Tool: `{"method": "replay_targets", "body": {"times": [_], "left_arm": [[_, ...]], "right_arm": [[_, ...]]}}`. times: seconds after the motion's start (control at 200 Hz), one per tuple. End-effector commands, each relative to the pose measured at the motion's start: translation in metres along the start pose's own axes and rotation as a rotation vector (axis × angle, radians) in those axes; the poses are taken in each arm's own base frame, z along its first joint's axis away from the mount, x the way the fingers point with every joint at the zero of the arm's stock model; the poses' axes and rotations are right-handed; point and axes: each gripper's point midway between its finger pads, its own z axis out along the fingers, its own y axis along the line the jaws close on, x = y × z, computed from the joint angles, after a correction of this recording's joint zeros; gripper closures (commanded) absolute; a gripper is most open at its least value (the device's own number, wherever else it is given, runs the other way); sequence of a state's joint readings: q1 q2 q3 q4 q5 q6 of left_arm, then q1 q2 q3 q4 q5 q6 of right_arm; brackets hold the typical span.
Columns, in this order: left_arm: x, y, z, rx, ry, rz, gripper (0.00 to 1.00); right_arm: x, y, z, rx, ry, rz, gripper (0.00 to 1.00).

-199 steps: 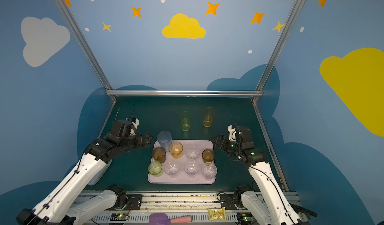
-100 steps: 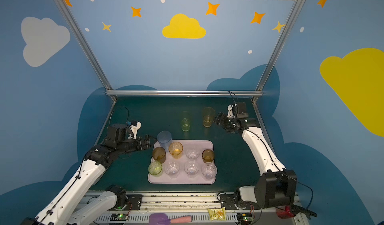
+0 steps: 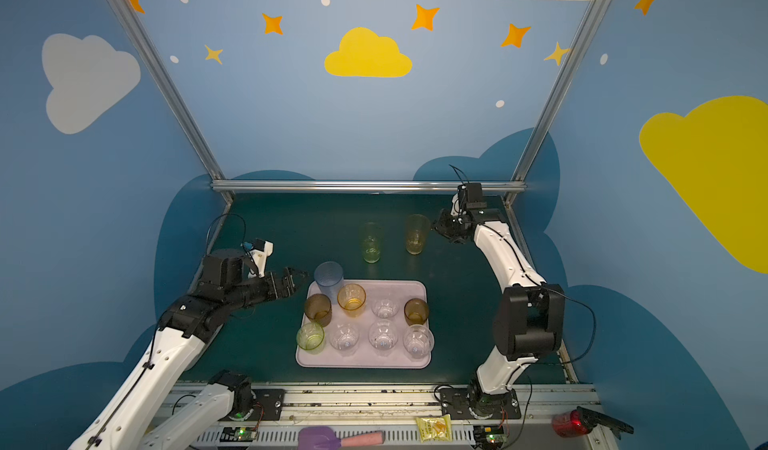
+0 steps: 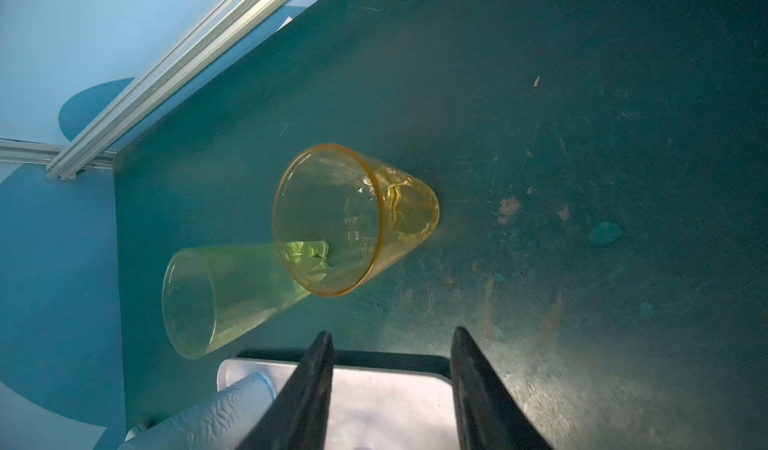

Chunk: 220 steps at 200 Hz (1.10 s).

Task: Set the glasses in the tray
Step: 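Reach the right gripper to the amber glass in the row while the left gripper withdraws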

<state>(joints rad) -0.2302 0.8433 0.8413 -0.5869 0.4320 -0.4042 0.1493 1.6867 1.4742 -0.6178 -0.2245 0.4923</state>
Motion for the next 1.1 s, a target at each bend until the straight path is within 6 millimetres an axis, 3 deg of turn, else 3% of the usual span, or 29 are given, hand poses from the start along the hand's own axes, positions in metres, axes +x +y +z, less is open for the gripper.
{"method": "replay_targets", "body": {"times": [0.0, 0.17, 0.461, 1.097], "left_arm": [[-0.002, 0.003, 0.000, -0.010, -0.009, 0.000, 0.00], [-0.002, 0.006, 0.002, -0.024, -0.005, -0.010, 0.00], [-0.002, 0.010, 0.003, -0.032, 0.002, -0.024, 0.00], [-0.002, 0.013, 0.005, -0.037, 0.011, -0.041, 0.00]], "right_arm": [[-0.005, -0.002, 0.004, 0.017, 0.010, -0.013, 0.57], [-0.007, -0.002, 0.016, 0.014, 0.038, -0.008, 0.59], [-0.002, 0.004, 0.032, -0.010, 0.075, -0.019, 0.71], [-0.007, 0.018, 0.041, -0.038, 0.077, -0.033, 0.71]]}}
